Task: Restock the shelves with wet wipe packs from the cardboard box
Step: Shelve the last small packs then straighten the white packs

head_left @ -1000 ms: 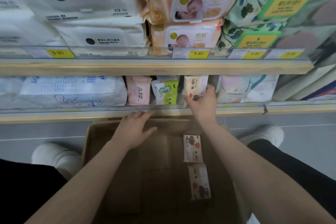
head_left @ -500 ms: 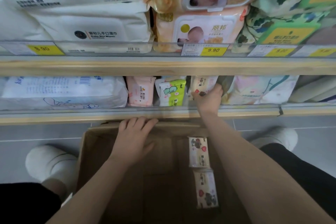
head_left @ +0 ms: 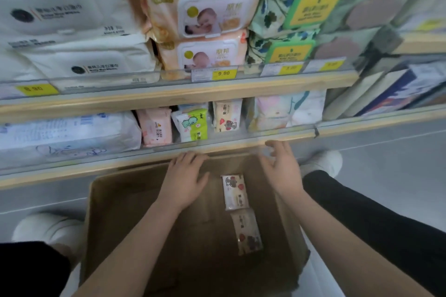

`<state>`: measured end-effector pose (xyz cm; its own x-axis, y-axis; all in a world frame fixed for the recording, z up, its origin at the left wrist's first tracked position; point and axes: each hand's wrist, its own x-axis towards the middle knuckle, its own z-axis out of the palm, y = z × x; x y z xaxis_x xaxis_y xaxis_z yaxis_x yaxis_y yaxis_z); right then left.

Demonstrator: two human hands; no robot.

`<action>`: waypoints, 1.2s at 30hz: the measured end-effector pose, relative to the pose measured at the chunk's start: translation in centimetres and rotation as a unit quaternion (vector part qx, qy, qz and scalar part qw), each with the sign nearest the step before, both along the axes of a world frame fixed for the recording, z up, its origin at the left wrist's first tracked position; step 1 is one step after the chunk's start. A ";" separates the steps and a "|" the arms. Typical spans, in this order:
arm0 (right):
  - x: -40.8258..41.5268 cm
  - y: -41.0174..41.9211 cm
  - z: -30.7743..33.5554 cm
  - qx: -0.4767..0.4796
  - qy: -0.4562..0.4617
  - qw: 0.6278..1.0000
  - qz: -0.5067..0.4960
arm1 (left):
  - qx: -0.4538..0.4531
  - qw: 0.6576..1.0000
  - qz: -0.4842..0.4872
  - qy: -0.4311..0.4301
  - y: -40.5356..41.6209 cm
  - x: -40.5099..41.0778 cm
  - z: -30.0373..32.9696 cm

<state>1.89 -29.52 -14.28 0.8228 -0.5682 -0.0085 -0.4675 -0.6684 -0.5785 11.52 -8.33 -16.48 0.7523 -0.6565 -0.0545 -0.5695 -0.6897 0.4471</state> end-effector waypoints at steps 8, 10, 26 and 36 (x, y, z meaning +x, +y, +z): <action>-8.0 0.5 -3.1 0.045 0.091 0.995 -0.008 | -0.087 0.975 0.028 0.202 -4.0 -6.9 -2.6; -8.4 1.0 -4.1 0.075 0.096 0.992 -0.009 | -0.056 0.960 0.053 0.270 -3.5 -8.4 -4.8; -8.8 1.5 -7.0 0.137 0.053 0.988 -0.046 | -0.019 0.907 0.148 0.395 -7.5 -13.8 -14.4; -8.7 1.6 -6.6 0.103 0.043 0.993 -0.049 | -0.088 0.864 0.242 0.433 -6.2 -12.6 -10.9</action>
<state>-6.84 -27.96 -20.83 0.7551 -0.6241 -0.2010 -0.5779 -0.4886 -0.6537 -1.05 -14.58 -27.38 0.6674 -0.3324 -0.6664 0.3673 -0.6315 0.6828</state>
